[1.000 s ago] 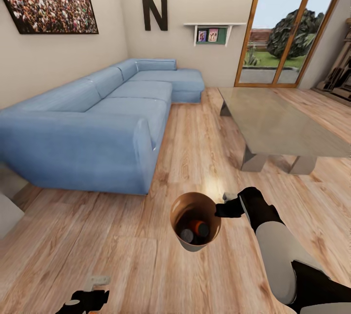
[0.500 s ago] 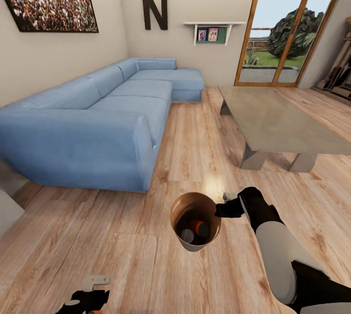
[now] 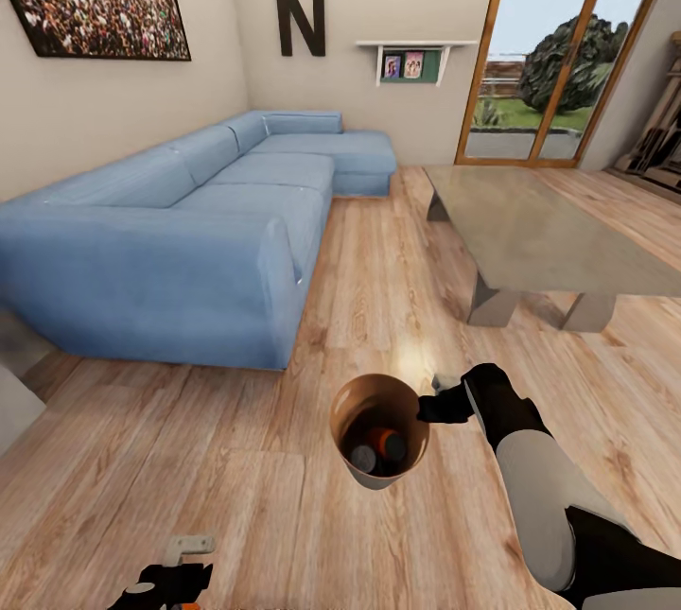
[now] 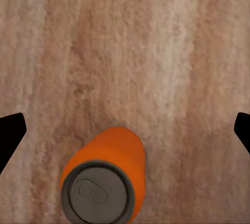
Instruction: Put the three can of soda from the living room inside the tash can in the kitchen.
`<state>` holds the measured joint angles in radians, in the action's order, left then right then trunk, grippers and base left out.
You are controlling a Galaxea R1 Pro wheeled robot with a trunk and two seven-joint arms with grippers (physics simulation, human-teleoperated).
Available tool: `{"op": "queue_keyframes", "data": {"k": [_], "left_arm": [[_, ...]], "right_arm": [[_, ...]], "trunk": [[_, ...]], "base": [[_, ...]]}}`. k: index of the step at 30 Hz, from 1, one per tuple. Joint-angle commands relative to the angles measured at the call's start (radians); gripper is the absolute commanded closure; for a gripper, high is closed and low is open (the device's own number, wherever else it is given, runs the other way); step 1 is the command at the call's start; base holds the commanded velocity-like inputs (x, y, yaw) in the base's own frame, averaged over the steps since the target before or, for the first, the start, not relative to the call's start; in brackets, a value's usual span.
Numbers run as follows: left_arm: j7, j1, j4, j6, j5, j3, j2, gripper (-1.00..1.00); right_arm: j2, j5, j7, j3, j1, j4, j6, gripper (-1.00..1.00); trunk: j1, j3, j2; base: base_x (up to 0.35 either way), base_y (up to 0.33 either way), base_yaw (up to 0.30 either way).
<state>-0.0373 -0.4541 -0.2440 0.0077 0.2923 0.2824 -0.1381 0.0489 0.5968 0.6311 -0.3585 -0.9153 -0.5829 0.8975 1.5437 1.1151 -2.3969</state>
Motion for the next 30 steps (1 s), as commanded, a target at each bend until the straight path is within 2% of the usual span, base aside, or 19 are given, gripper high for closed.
{"op": "queue_keyframes", "data": {"k": [1,30], "left_arm": [[0.0,0.0,0.0,0.0,0.0,0.0,0.0,-1.0],[0.0,0.0,0.0,0.0,0.002,0.0,0.0,-1.0]], "right_arm": [[0.0,-0.031,0.006,-0.002,0.0,0.0,0.009,1.0],[0.001,-0.029,0.006,-0.002,0.0,0.0,0.006,1.0]], "trunk": [[0.0,0.0,0.0],[0.004,0.003,-0.007]], "base": [[0.0,0.0,0.0],[-0.035,0.029,0.0]]}}
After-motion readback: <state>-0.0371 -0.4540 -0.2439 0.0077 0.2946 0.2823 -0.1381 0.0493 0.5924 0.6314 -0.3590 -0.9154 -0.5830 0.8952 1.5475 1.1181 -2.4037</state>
